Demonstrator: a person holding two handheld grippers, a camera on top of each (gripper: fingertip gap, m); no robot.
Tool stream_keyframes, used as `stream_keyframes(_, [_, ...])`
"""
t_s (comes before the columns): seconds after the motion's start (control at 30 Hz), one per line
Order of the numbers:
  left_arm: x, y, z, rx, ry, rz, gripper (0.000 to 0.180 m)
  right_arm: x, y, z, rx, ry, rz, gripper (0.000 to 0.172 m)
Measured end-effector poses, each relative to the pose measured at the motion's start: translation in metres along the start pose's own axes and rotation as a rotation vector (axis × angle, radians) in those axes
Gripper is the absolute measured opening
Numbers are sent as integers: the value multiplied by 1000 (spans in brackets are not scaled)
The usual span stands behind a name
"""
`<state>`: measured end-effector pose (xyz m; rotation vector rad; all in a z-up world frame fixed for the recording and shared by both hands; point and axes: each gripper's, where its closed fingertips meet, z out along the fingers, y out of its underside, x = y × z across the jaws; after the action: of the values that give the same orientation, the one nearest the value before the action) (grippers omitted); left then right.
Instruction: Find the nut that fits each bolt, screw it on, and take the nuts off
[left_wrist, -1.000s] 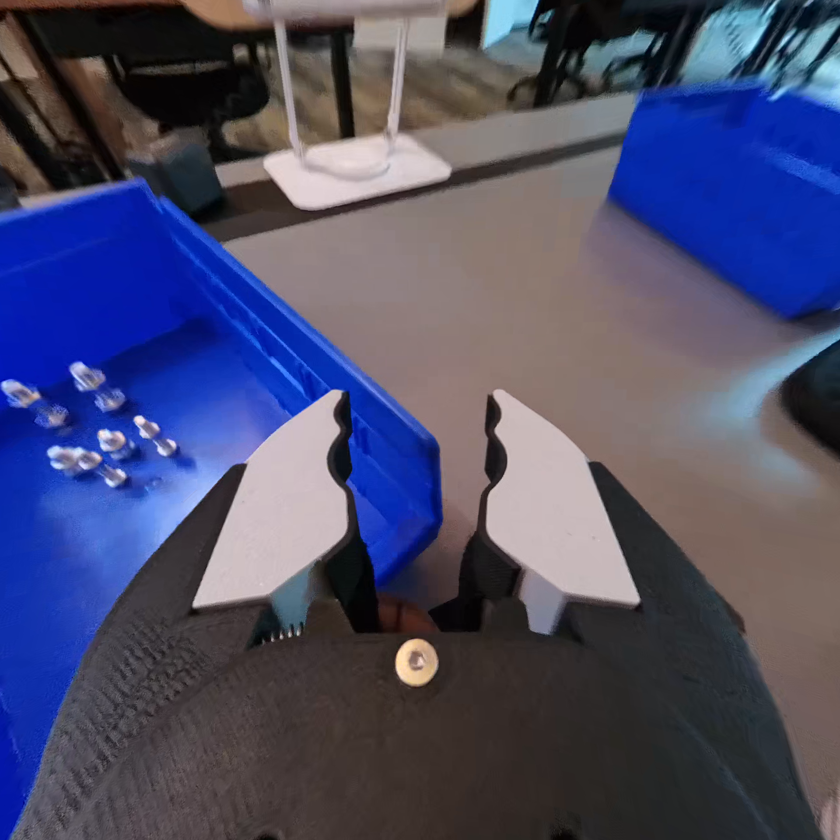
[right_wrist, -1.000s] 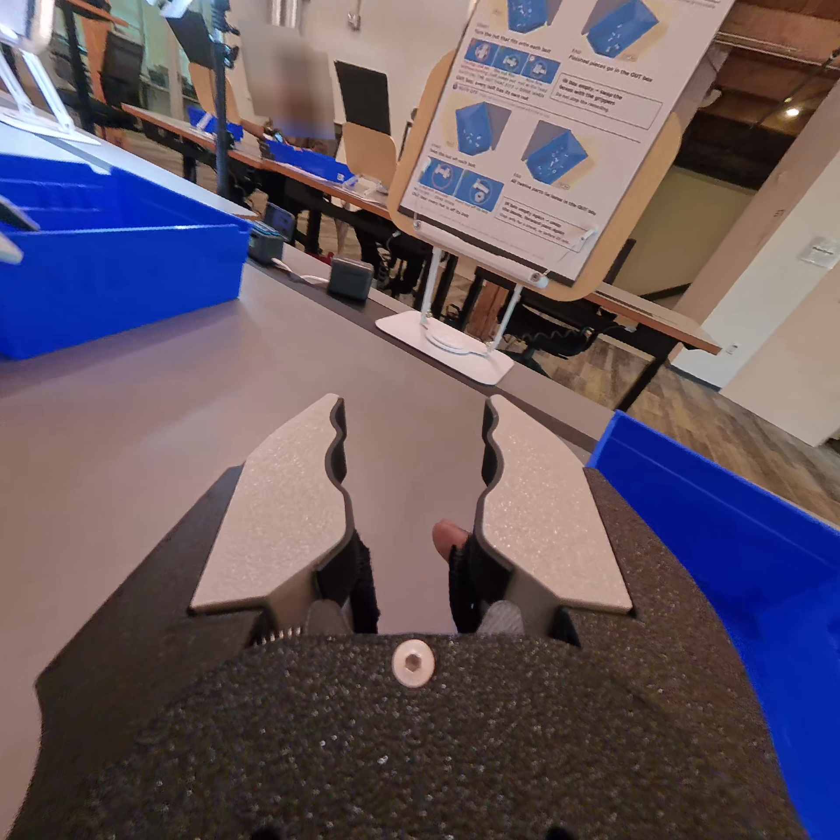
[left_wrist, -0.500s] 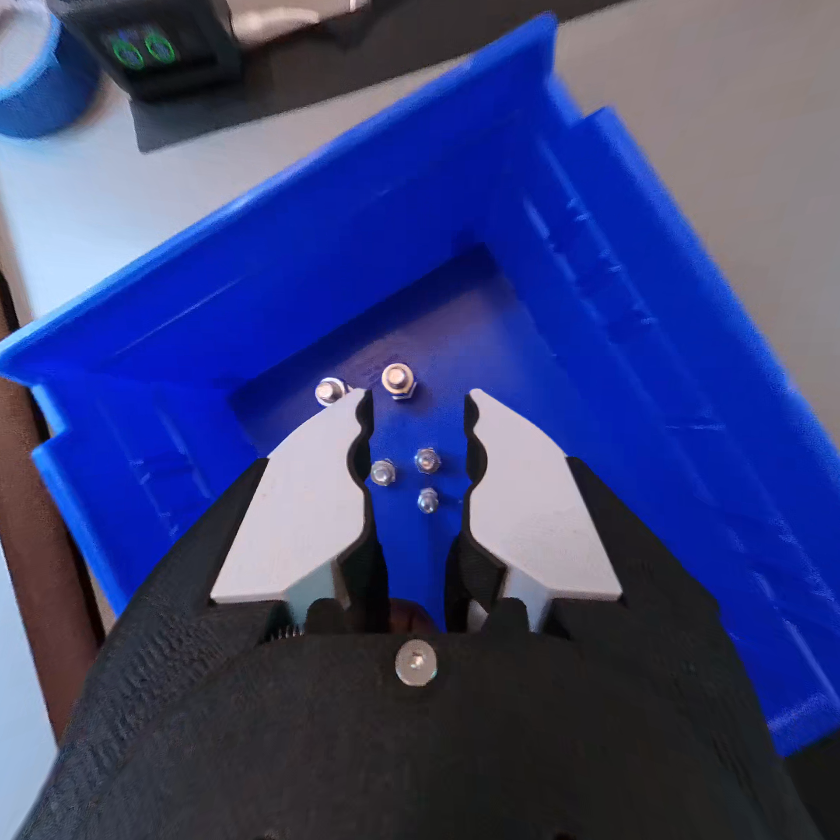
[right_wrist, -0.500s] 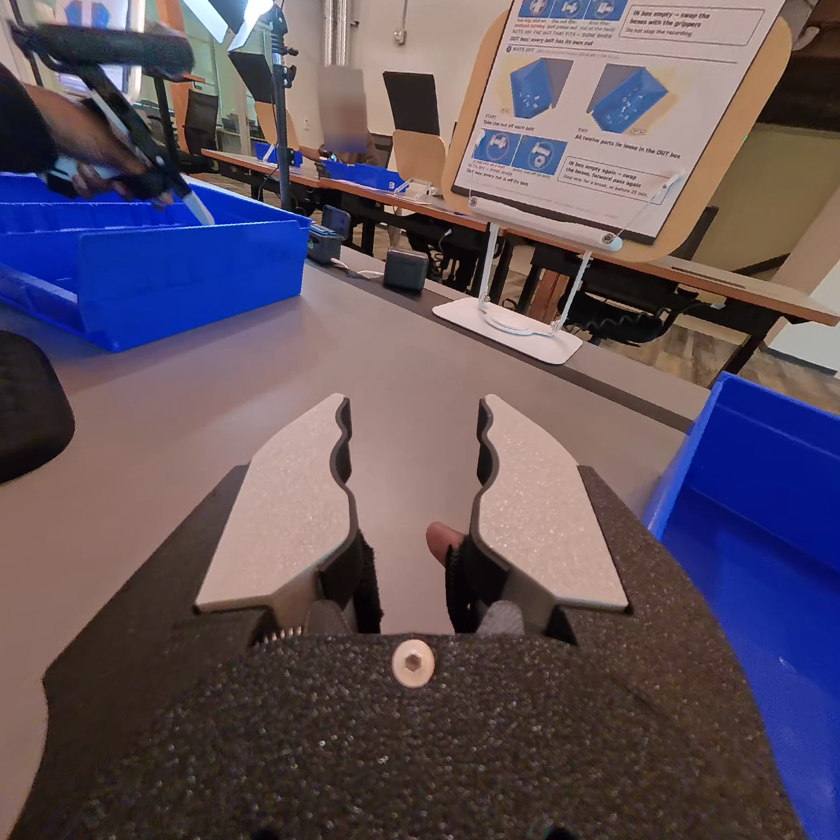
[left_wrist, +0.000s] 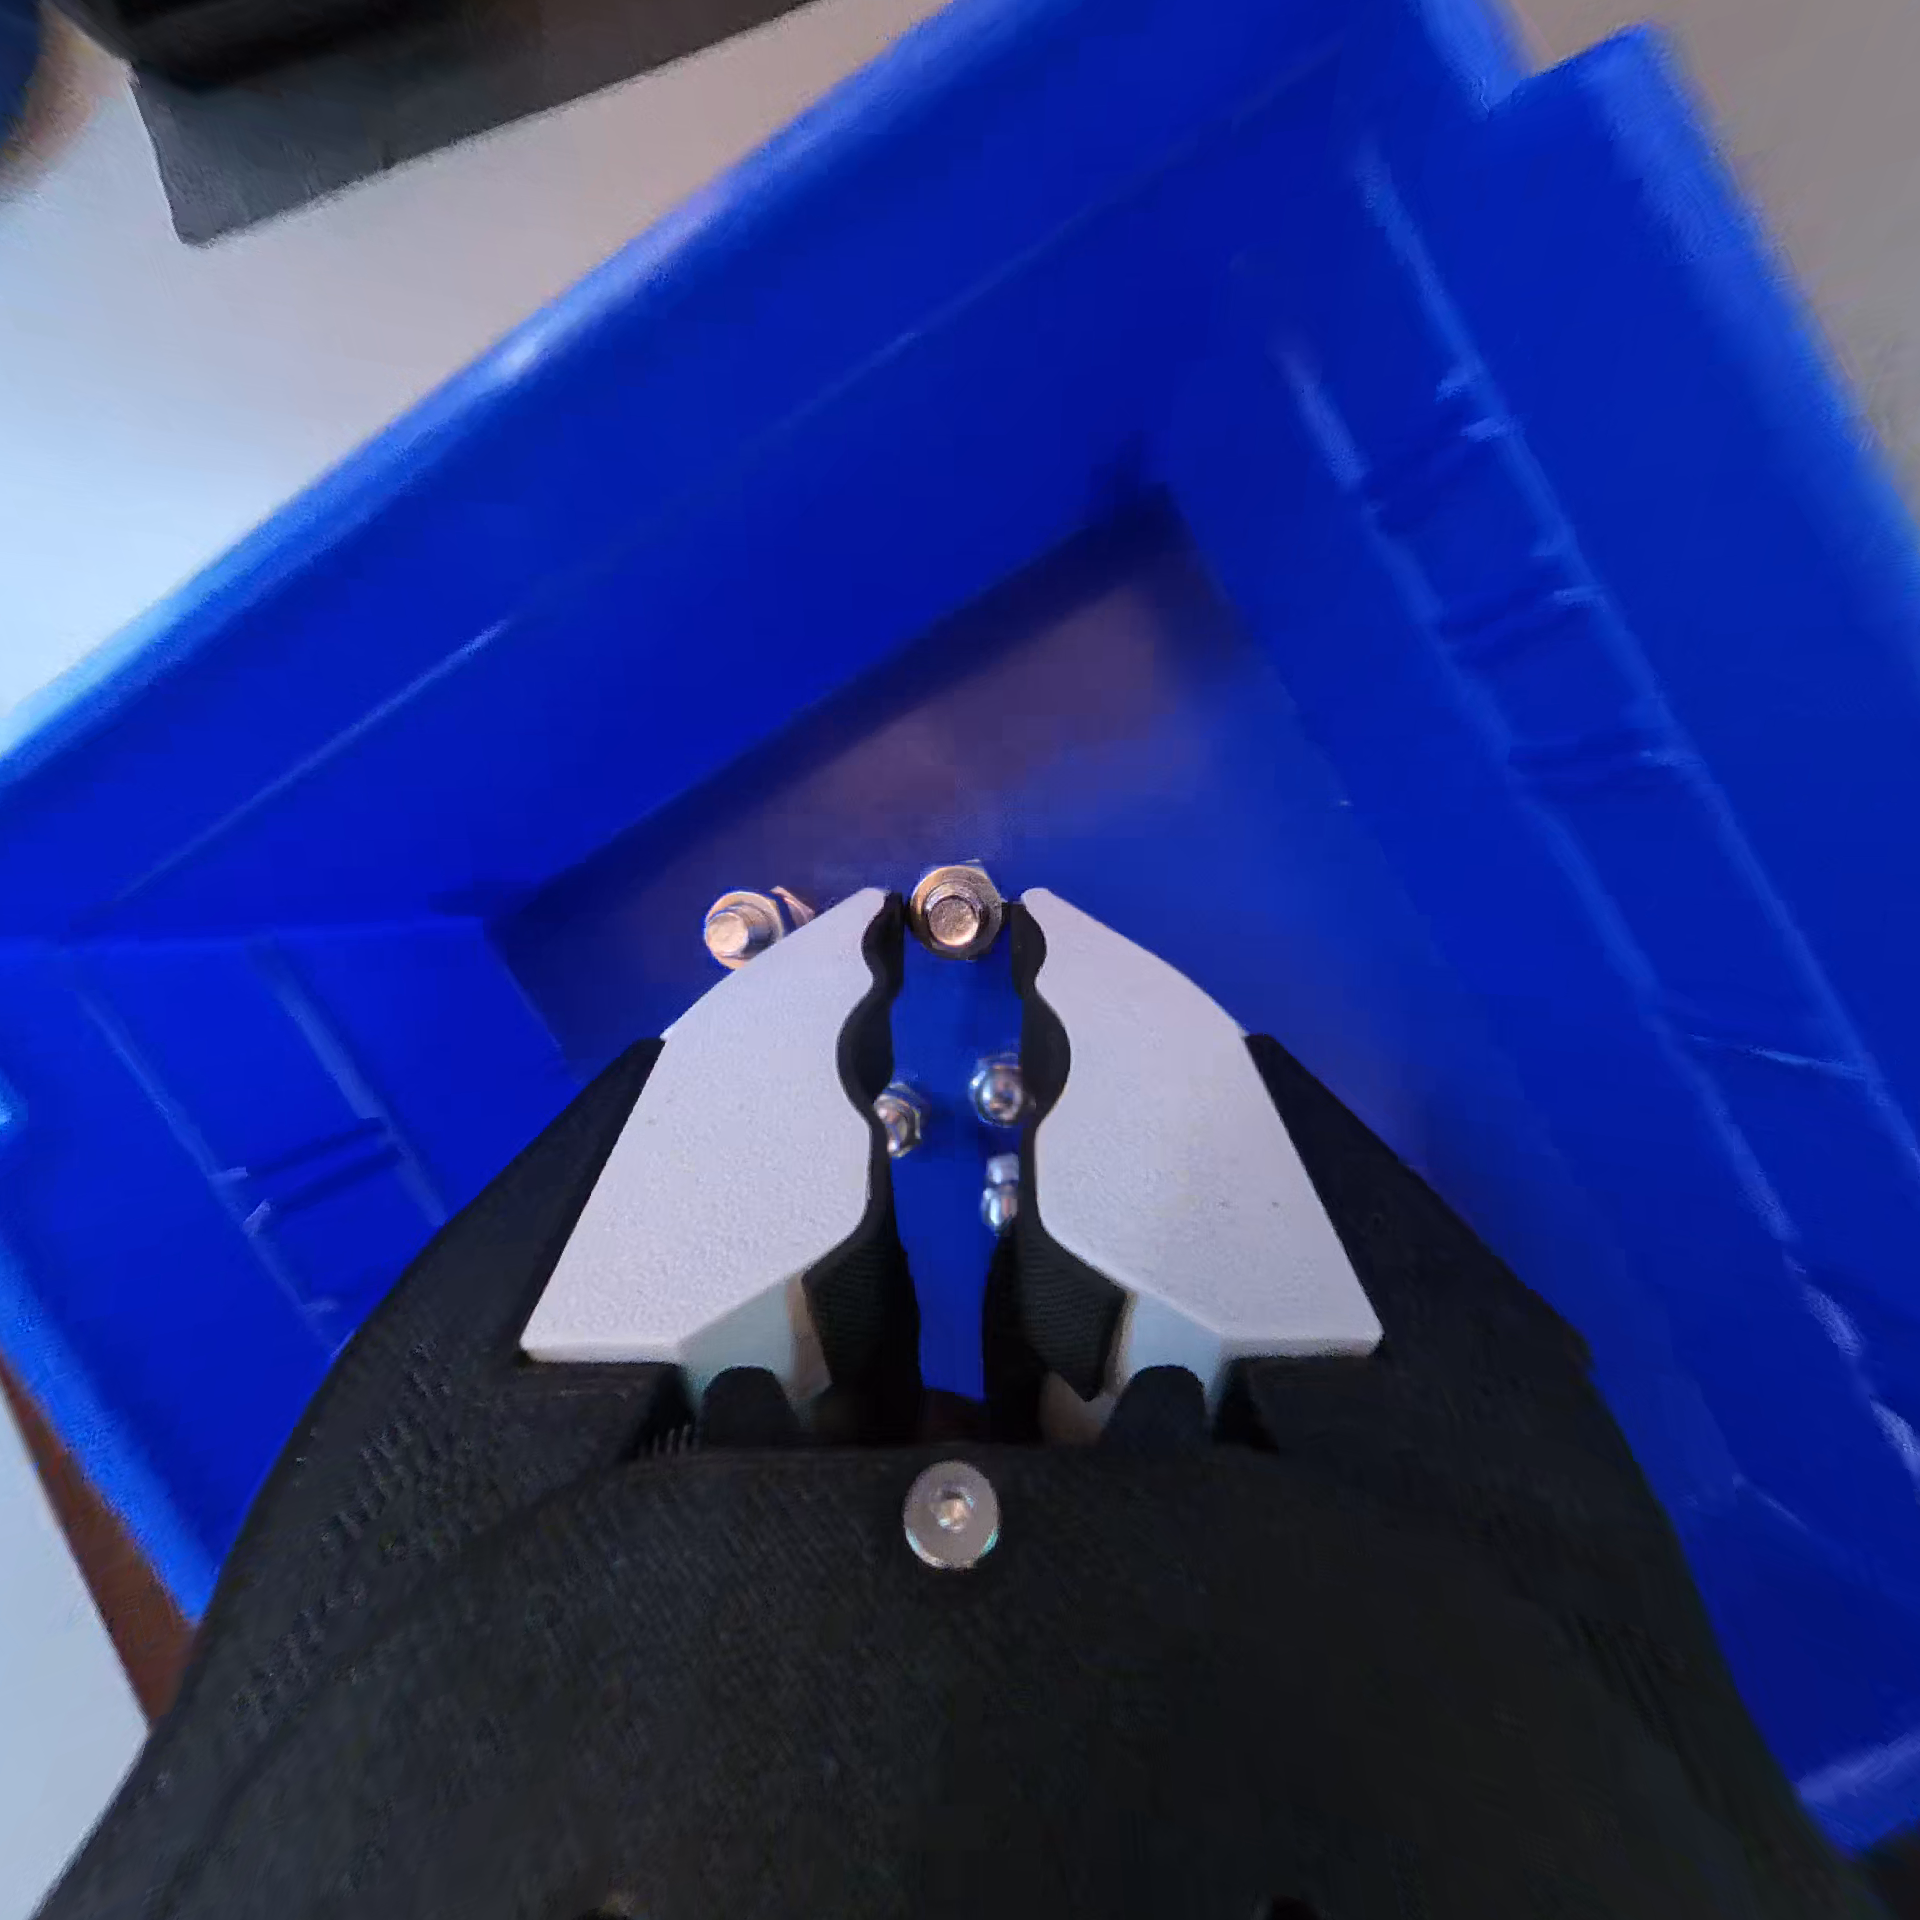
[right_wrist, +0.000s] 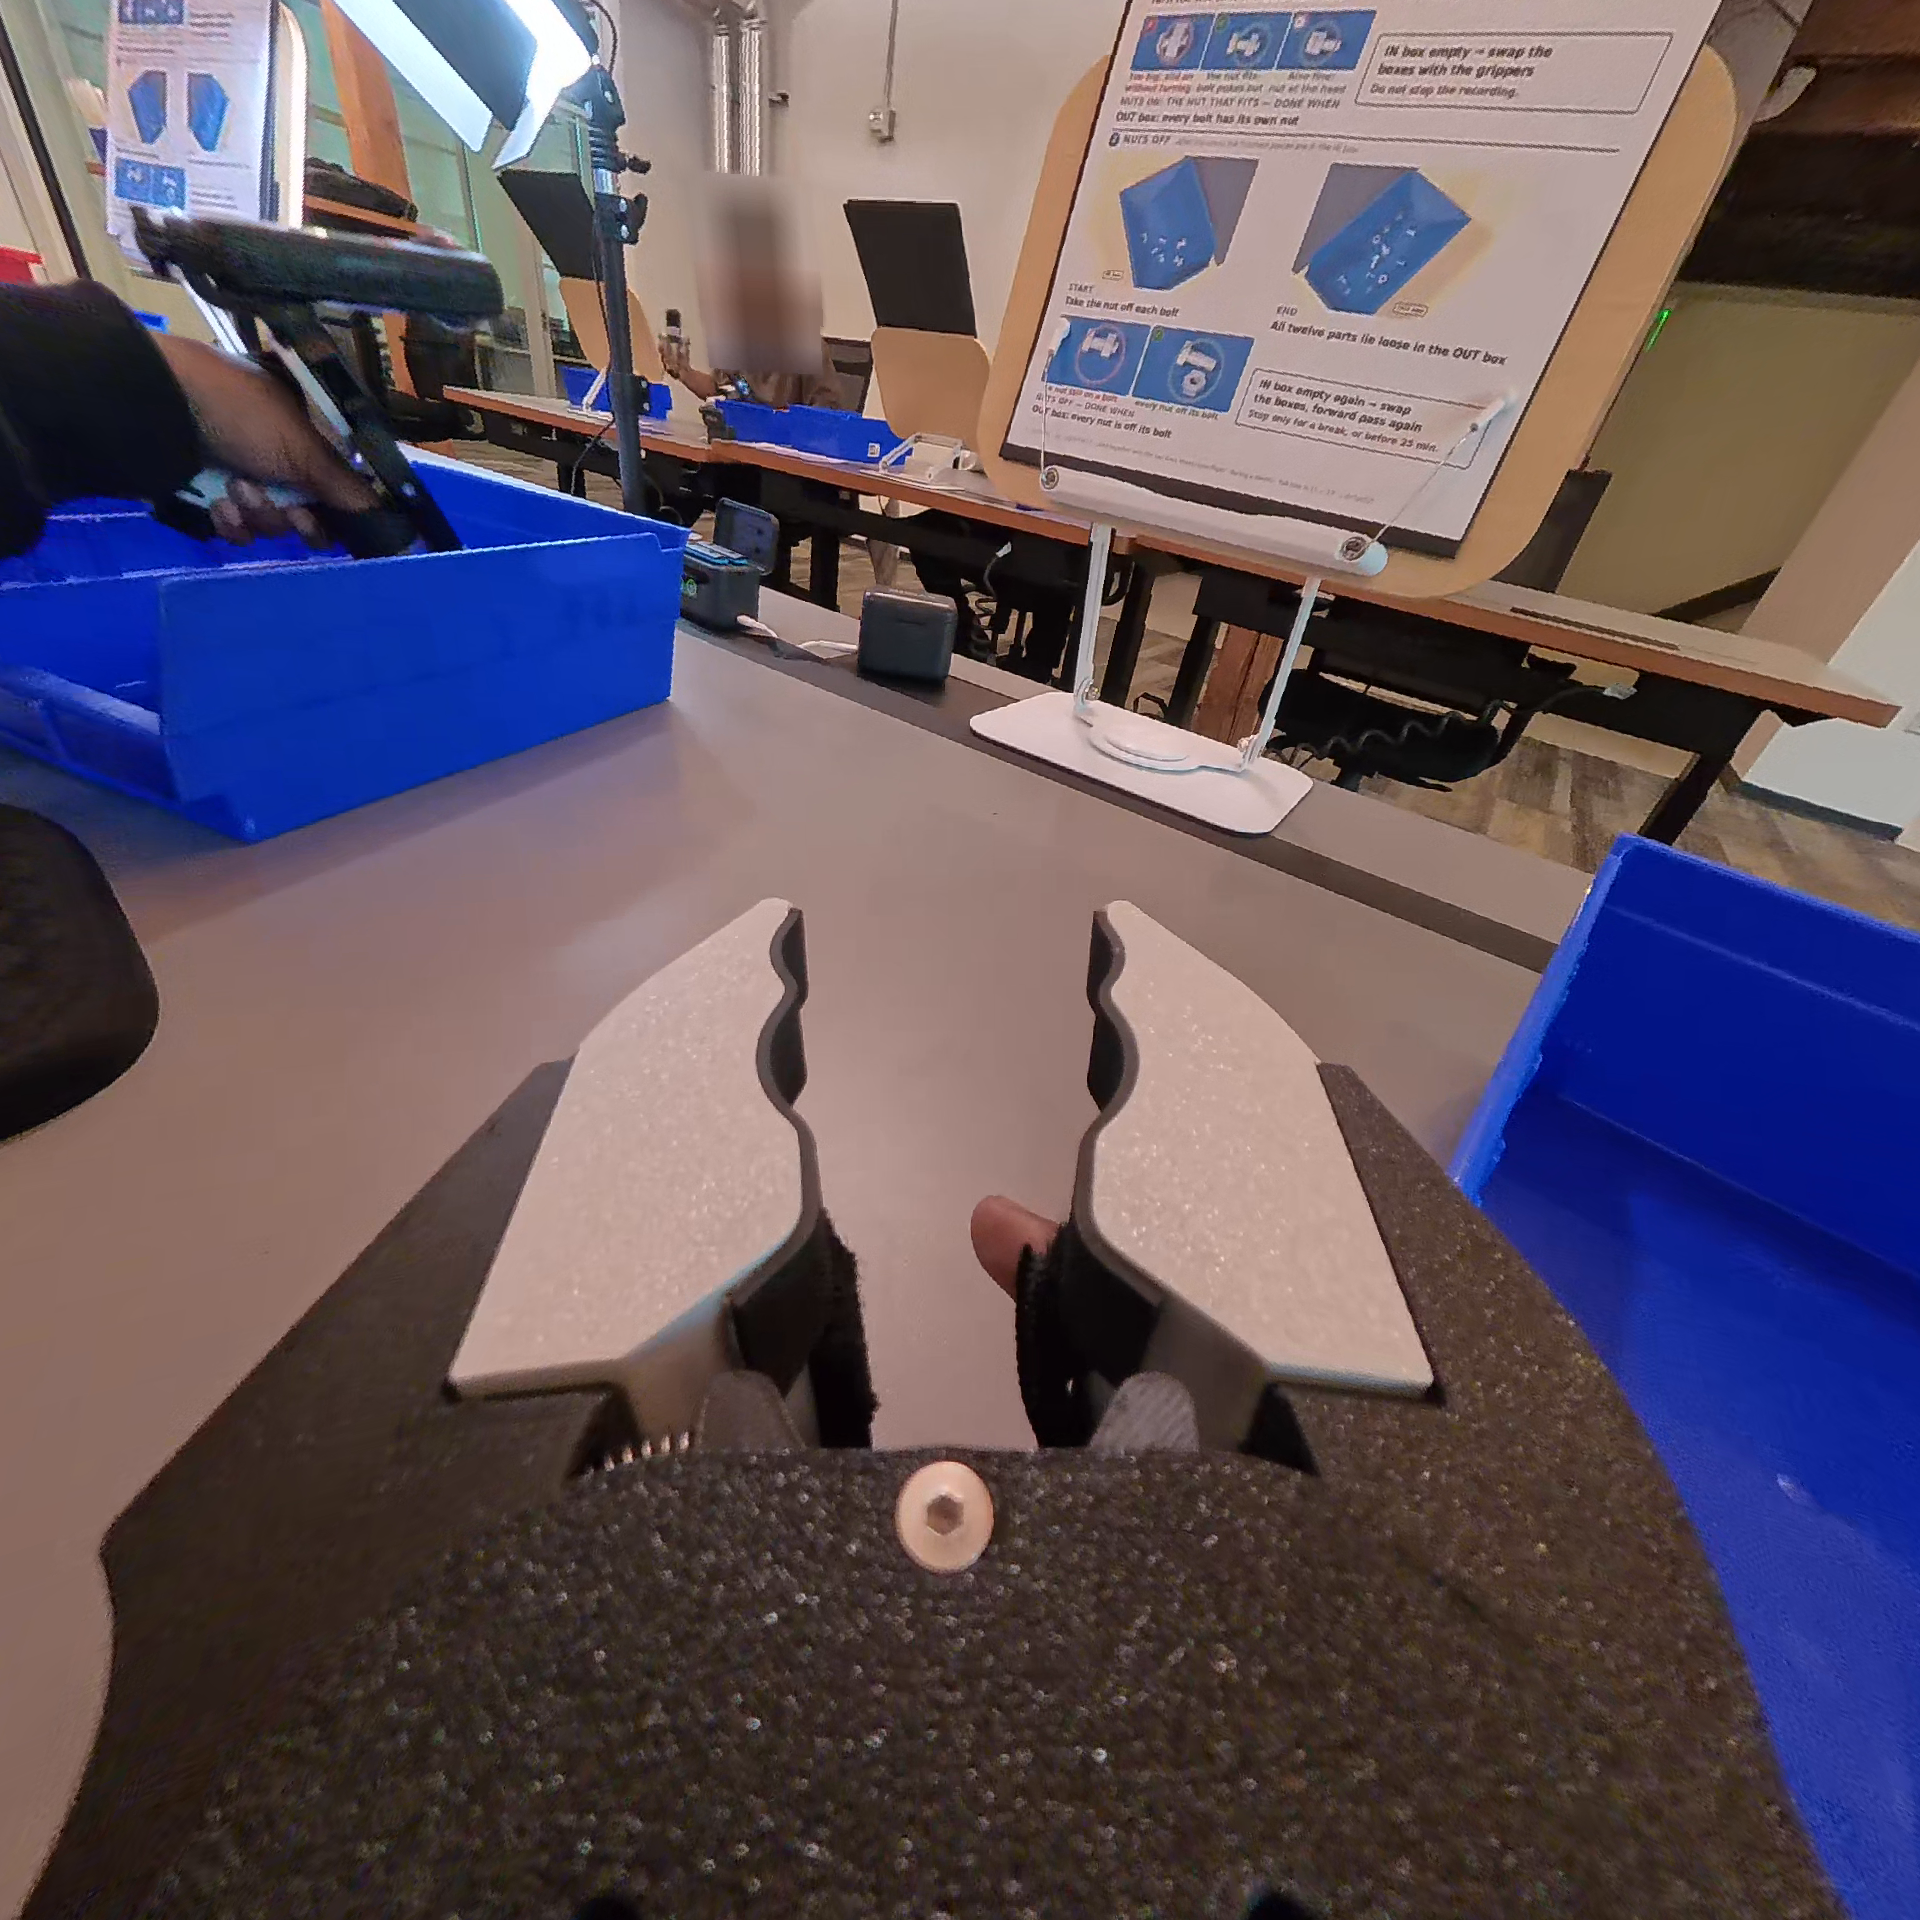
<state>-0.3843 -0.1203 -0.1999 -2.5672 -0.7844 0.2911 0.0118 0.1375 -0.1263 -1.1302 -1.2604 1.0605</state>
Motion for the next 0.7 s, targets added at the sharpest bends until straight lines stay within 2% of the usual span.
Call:
stream_keyframes(0.17, [44, -21, -59, 117, 43, 138, 20, -1, 2, 1, -8, -3, -6, 52])
stream_keyframes(0.27, [100, -30, -96, 198, 138, 276, 19, -2, 3, 2, -15, -6, -11, 52])
stream_keyframes(0.37, [168, -23, -117, 233, 249, 445, 20, -3, 4, 2, -20, -9, -18, 52])
stream_keyframes(0.5, [252, 1, -119, 240, 360, 635, 20, -4, 5, 3, -26, -16, -21, 52])
stream_keyframes(0.7, [340, 52, -87, 146, 491, 806, 20, -6, 6, 4, -37, -25, -30, 52])
